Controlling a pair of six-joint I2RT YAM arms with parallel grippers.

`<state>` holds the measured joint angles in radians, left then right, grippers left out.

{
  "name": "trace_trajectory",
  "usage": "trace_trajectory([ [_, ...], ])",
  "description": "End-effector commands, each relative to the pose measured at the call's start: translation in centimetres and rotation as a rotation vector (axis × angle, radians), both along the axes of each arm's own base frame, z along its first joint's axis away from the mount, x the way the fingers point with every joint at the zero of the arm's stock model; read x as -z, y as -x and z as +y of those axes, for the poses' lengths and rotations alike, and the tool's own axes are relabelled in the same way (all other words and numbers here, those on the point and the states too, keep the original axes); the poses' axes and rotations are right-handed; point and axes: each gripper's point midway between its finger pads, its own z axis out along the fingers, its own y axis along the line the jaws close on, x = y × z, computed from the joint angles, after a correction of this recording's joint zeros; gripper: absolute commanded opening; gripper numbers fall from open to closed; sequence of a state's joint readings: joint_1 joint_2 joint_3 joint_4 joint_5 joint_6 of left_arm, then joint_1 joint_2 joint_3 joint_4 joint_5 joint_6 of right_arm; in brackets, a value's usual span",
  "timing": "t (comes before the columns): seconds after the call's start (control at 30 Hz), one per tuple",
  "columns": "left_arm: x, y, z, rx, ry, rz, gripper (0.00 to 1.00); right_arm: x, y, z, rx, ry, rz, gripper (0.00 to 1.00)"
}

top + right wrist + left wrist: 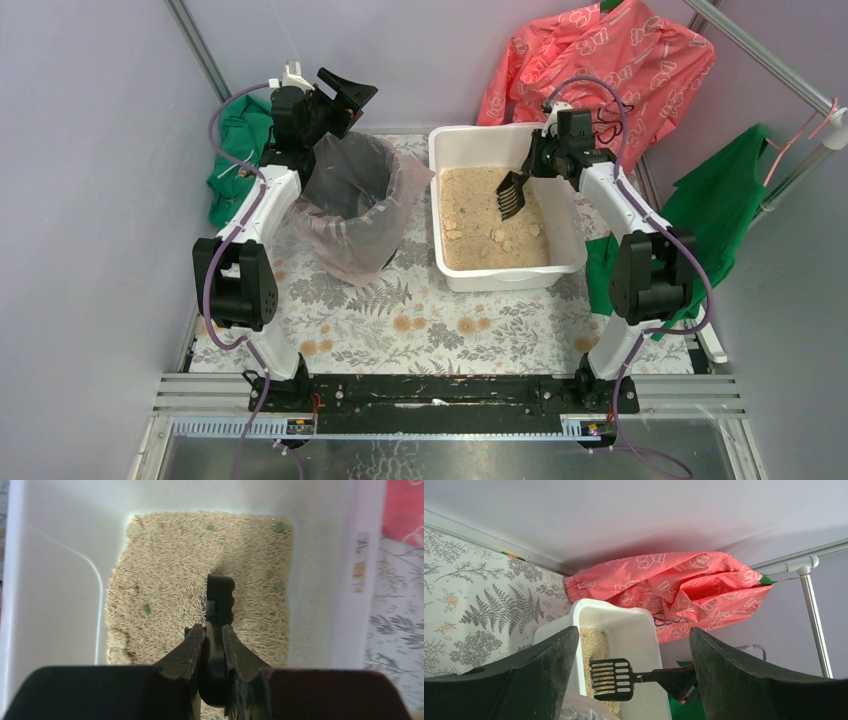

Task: Clean the litter box

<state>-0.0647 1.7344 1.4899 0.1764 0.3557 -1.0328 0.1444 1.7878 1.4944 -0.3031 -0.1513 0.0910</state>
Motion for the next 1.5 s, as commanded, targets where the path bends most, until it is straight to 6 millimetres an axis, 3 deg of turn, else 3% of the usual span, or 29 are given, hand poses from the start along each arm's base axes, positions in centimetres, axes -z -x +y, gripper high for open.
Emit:
trace_trajectory([
  [0.0, -2.4, 0.4, 0.3, 0.011, -0.007, -0.071, 0.89, 3.0, 3.6, 4.1, -0.102, -0.149, 0.144, 0.00],
  [0.17, -2.7, 0.7, 0.2, 0.017, -0.001, -0.077, 0.89, 4.3, 5.0, 6.6, -0.148, -0.199, 0.191, 0.00],
  [0.5, -2.4, 1.6, 0.3, 0.017, -0.003, -0.066, 0.89, 8.3, 7.6, 8.5, -0.205, -0.299, 0.309, 0.00],
  [0.73, -2.6, 1.7, 0.3, 0.017, -0.003, -0.068, 0.89, 8.0, 10.4, 9.1, -0.298, -0.335, 0.363, 0.00],
  [0.83, -2.4, 1.7, 0.3, 0.020, 0.005, -0.067, 0.89, 8.2, 11.5, 10.3, -0.335, -0.418, 0.392, 0.00],
  [0.97, -2.3, 1.7, 0.2, 0.025, 0.017, -0.063, 0.89, 8.1, 10.9, 11.2, -0.348, -0.479, 0.396, 0.00],
  [1.2, -2.8, 1.8, 0.2, 0.026, 0.009, -0.074, 0.89, 6.3, 9.2, 13.4, -0.385, -0.662, 0.363, 0.00],
  [1.47, -2.9, 1.7, 0.2, 0.023, -0.004, -0.075, 0.88, 8.8, 10.0, 13.0, -0.385, -0.590, 0.433, 0.00],
])
